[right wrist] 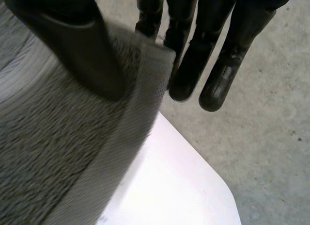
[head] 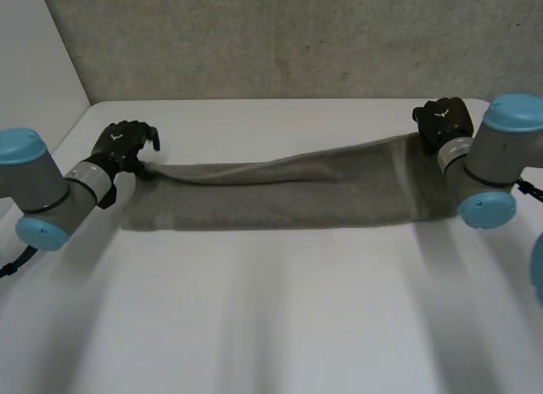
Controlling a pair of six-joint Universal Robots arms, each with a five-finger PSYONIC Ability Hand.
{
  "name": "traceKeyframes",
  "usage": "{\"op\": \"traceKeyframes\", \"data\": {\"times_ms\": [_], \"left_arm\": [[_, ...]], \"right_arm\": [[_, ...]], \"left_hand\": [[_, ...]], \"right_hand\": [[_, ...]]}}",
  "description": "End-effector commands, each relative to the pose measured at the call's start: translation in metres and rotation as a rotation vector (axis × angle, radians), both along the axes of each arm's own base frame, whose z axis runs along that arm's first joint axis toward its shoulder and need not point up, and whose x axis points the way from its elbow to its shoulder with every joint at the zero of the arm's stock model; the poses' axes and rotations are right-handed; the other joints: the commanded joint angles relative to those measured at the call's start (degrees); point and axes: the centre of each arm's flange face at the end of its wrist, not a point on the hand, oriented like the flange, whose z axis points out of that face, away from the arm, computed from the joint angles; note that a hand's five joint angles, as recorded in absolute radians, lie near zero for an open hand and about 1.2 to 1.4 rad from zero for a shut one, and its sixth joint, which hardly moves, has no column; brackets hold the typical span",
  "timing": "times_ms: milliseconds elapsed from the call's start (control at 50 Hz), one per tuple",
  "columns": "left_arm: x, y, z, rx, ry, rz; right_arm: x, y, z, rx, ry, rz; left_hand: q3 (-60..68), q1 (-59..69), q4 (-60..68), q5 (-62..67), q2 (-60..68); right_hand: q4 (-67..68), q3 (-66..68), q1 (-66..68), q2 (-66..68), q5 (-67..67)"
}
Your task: Fold the towel.
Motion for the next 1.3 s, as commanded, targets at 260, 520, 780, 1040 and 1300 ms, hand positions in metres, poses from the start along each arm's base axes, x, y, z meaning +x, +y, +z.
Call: {"op": "traceKeyframes", "data": {"times_ms": [260,520,780,1040,1300], "left_arm": [[0.007,0.027,0.048,-0.007,0.026,0.077],[0.012,0.088,0.051,0.085,0.002,0.078],[0.013,0.094,0.026,0.111,-0.087,0.071],[0.013,0.094,0.026,0.114,-0.083,0.071],[0.013,0.095,0.029,0.112,-0.079,0.072]], "right_arm": [[0.000,0.028,0.040,0.145,-0.040,-0.067],[-0.028,0.097,0.013,0.359,0.101,0.090],[-0.041,0.077,-0.028,0.244,0.109,0.059],[-0.045,0.063,-0.049,0.255,0.103,0.045],[-0.147,0.023,-0.009,0.196,0.353,-0.177]], "left_hand": [[-18.3,-17.0,-17.8,-16.3,-17.3],[-17.6,-16.3,-17.1,-15.6,-16.7],[-18.3,-17.0,-17.8,-16.3,-17.3],[-18.3,-17.0,-17.8,-16.3,-17.3],[-18.3,-17.0,-17.8,-16.3,-17.3]], "right_hand": [[-44.5,-44.8,-44.1,-43.4,-43.5],[-35.3,-35.6,-34.9,-34.2,-34.4],[-27.2,-27.6,-26.8,-26.1,-26.3],[25.5,25.2,25.9,26.6,26.5],[25.5,25.2,25.9,26.6,26.5]]}}
